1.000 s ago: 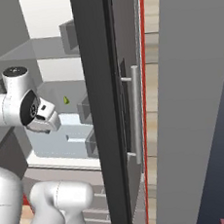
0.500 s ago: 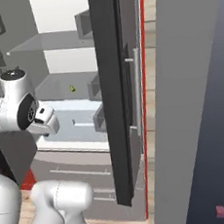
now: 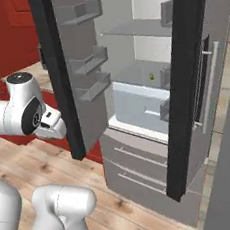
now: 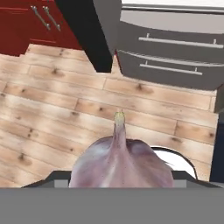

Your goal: Grab the lemon wedge and garlic from the fridge, place them in the blender, close the lid, and turn on the blender to create a marinade.

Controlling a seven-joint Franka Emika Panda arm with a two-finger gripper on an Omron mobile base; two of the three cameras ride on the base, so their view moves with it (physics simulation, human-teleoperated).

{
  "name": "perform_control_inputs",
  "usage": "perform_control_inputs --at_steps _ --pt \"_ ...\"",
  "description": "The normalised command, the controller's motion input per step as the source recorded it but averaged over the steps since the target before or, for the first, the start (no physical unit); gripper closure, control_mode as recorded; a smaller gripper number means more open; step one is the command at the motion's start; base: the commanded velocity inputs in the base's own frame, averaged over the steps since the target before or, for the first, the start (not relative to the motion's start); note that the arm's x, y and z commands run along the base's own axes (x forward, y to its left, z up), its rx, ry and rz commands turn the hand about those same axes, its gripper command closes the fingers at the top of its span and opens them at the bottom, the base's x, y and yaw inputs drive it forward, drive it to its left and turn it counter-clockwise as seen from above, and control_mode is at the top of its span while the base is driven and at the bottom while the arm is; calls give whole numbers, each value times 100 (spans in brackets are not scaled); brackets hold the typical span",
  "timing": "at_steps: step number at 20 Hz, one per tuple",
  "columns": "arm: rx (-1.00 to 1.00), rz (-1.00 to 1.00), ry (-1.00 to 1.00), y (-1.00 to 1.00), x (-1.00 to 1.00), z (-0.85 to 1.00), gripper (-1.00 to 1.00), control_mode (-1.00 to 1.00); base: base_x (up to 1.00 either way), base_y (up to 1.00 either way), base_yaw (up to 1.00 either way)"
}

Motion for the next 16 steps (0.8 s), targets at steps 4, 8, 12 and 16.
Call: perform_control_inputs --at_steps 4,8,12,16 --pt "0 0 0 0 0 0 100 100 -12 0 100" --pt "0 0 0 0 0 0 100 100 -8 0 100" --pt "0 0 0 0 0 0 100 100 -6 0 100" --pt "0 0 0 0 0 0 100 100 -6 0 100"
